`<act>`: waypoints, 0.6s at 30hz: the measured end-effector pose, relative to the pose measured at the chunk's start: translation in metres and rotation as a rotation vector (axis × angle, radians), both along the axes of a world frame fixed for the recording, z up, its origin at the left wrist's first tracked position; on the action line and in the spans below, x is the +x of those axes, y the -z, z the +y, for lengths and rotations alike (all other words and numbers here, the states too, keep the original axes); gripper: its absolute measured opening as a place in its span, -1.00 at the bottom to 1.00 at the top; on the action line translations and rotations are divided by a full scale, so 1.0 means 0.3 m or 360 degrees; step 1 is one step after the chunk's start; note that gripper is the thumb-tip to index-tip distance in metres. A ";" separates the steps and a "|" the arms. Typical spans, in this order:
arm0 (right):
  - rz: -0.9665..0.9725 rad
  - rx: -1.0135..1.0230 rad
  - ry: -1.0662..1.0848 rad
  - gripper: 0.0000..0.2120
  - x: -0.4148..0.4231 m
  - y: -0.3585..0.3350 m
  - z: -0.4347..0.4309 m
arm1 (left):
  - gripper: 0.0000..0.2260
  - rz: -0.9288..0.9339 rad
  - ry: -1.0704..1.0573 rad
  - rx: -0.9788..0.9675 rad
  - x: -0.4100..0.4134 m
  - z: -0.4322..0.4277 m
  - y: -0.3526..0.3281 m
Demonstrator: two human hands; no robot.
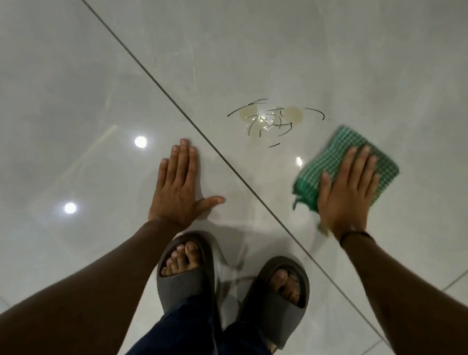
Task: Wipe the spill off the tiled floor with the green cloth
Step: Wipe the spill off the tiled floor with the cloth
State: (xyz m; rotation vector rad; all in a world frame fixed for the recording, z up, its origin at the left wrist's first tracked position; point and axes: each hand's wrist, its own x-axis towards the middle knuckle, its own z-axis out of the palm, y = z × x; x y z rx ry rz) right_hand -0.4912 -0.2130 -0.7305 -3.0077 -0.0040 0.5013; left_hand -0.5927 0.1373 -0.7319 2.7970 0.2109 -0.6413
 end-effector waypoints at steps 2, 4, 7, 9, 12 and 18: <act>-0.0115 -0.0001 0.0064 -0.26 0.130 0.015 0.078 | 0.19 0.0014 0.0021 0.0009 -0.003 -0.011 -0.003; -0.0134 0.0000 -0.0046 -0.24 0.190 0.020 0.198 | 0.19 -0.0003 0.0009 0.0063 -0.004 -0.011 -0.023; -0.0021 0.0029 -0.0414 -0.25 0.093 0.013 0.245 | 0.24 -0.0036 -0.0017 -0.0003 0.047 -0.020 -0.049; 0.0078 0.0102 -0.0607 -0.24 -0.033 -0.011 0.155 | 0.28 -0.0022 -0.0005 -0.0075 0.102 -0.027 -0.048; 0.0152 0.0037 -0.0542 -0.24 -0.148 -0.032 -0.024 | 0.32 0.0003 0.0032 -0.0079 0.147 -0.031 -0.030; -0.0164 0.0025 0.0163 -0.23 0.252 0.019 0.177 | 0.34 -0.0076 0.0074 -0.0009 0.131 -0.037 0.000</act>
